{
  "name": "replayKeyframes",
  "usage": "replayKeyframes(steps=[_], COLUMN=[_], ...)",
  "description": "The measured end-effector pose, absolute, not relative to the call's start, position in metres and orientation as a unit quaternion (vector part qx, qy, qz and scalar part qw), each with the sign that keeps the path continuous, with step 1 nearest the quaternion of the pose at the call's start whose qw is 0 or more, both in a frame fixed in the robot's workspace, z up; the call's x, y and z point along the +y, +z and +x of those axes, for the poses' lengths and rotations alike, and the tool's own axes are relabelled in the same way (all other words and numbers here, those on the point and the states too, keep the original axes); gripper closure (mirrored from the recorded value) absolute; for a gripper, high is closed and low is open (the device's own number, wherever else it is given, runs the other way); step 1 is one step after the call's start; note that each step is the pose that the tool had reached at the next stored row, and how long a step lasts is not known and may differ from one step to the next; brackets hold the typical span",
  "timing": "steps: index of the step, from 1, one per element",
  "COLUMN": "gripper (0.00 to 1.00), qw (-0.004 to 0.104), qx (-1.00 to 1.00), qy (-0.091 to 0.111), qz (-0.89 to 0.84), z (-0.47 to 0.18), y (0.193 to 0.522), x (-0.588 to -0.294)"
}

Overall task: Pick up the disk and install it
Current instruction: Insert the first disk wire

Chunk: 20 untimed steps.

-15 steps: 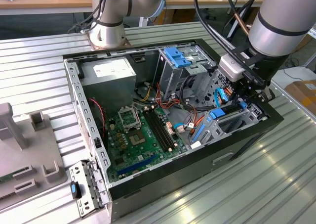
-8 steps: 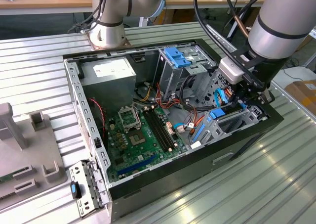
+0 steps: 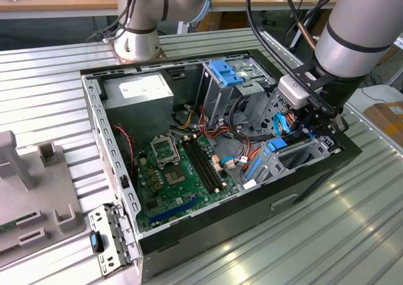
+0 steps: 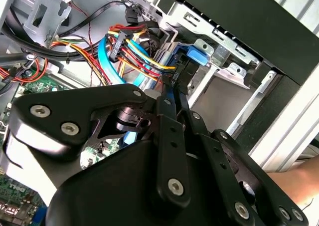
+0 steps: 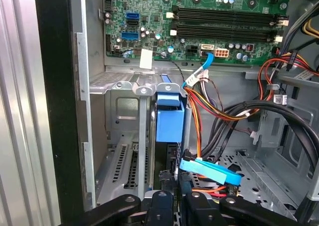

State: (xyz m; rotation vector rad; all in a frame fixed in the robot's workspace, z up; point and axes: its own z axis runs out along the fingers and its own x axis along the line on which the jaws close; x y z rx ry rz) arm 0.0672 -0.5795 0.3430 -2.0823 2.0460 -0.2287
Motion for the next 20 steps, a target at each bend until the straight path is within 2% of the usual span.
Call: replayKeyframes(steps=[20], gripper=[0.84], qw=[0.105], qx=[0.702], qy=[-0.079], qz=[-0.700], z=[0.0667], y=[0.3419], x=[-0.5796])
